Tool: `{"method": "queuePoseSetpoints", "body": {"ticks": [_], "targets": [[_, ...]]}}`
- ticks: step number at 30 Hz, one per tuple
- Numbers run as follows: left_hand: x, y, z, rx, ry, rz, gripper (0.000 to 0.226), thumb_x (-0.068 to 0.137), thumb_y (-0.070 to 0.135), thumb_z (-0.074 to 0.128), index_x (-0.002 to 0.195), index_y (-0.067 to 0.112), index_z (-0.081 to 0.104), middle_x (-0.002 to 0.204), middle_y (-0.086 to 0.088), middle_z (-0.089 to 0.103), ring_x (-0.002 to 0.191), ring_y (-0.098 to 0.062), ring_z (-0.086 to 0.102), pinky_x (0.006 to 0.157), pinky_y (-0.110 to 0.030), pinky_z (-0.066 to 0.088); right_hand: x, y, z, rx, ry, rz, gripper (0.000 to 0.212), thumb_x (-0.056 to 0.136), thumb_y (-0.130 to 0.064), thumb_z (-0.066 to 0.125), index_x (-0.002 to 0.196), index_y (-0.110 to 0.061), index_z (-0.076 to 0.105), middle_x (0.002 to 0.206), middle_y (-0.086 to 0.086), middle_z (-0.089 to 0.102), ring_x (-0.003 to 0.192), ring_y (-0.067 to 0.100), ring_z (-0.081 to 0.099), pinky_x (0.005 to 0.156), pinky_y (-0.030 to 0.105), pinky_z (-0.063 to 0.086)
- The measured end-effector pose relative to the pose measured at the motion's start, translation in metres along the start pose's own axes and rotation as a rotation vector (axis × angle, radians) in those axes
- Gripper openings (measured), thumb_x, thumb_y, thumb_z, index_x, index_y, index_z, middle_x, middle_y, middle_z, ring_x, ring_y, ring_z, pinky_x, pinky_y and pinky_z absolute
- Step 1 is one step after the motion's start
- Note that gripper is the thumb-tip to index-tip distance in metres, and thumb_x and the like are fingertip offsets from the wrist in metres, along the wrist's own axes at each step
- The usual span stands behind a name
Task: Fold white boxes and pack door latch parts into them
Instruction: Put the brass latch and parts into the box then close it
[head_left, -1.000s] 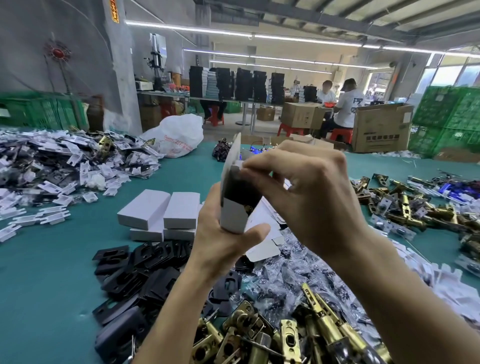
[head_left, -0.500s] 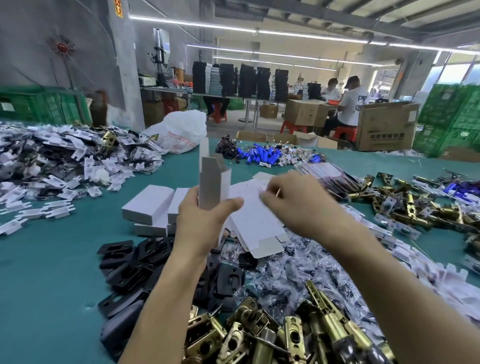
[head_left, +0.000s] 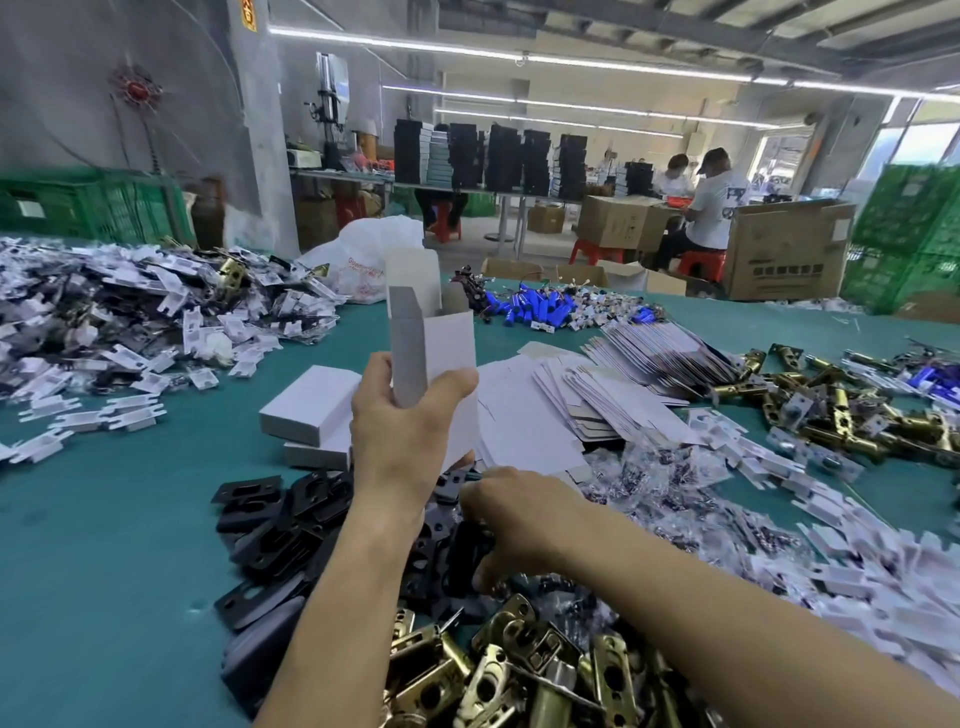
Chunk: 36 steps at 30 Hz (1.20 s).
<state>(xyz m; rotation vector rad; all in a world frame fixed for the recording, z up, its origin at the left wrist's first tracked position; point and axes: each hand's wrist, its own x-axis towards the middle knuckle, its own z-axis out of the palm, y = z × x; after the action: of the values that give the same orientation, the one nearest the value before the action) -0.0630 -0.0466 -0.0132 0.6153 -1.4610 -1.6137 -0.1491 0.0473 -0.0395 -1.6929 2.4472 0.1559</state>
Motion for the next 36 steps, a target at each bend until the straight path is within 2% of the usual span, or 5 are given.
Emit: {"method": "queuePoseSetpoints", "body": {"ticks": [10,15,21,29,36], "targets": [[-0.003,0.000,0.002,0.023,0.033,0.011,0.046,0.055,0.047,0.079,0.092,0.028,0.062,0.087,0.006,0.068,0.060,0.000,0.063,0.044,-0.020,0.050,-0.038,0.024,-0.027,0.619,0.223,0.049,0.016,0.089,-0.010,0.064,0.102,-0.018,0.065,0.093,0.006,0.070,0.076,0.022,0.070,0.063,0.022,0.055],[-0.002,-0.004,0.001,0.050,-0.062,-0.108,0.036,0.076,0.026,0.086,0.102,0.023,0.062,0.097,-0.004,0.070,0.073,-0.019,0.068,0.060,-0.045,0.061,-0.067,0.049,-0.048,1.424,0.264,0.273,0.039,0.090,0.006,0.061,0.118,-0.021,0.056,0.067,0.016,0.066,0.053,0.025,0.066,0.043,0.024,0.050],[-0.009,-0.007,0.007,0.095,-0.293,-0.212,0.046,0.073,0.024,0.086,0.111,0.018,0.060,0.103,-0.012,0.068,0.075,-0.027,0.066,0.048,-0.032,0.054,-0.085,0.061,-0.051,1.821,0.409,0.236,0.031,0.065,-0.004,0.076,0.095,0.002,0.069,0.075,0.016,0.070,0.057,0.018,0.067,0.043,0.016,0.050],[-0.013,-0.007,0.009,0.127,-0.424,-0.241,0.058,0.058,0.027,0.079,0.114,0.018,0.063,0.105,-0.013,0.071,0.076,-0.028,0.071,0.056,-0.046,0.062,-0.086,0.061,-0.050,0.751,0.745,0.207,0.005,0.080,-0.011,0.080,0.082,-0.015,0.078,0.069,-0.005,0.073,0.060,0.003,0.067,0.058,0.011,0.049],[-0.013,-0.007,0.007,0.002,-0.505,-0.283,0.055,0.059,0.021,0.080,0.112,0.014,0.067,0.094,-0.011,0.072,0.072,-0.025,0.070,0.053,-0.038,0.057,-0.089,0.074,-0.062,0.497,0.794,0.143,0.018,0.075,-0.010,0.084,0.091,-0.016,0.079,0.082,-0.010,0.073,0.070,-0.008,0.066,0.070,0.008,0.053]]}}
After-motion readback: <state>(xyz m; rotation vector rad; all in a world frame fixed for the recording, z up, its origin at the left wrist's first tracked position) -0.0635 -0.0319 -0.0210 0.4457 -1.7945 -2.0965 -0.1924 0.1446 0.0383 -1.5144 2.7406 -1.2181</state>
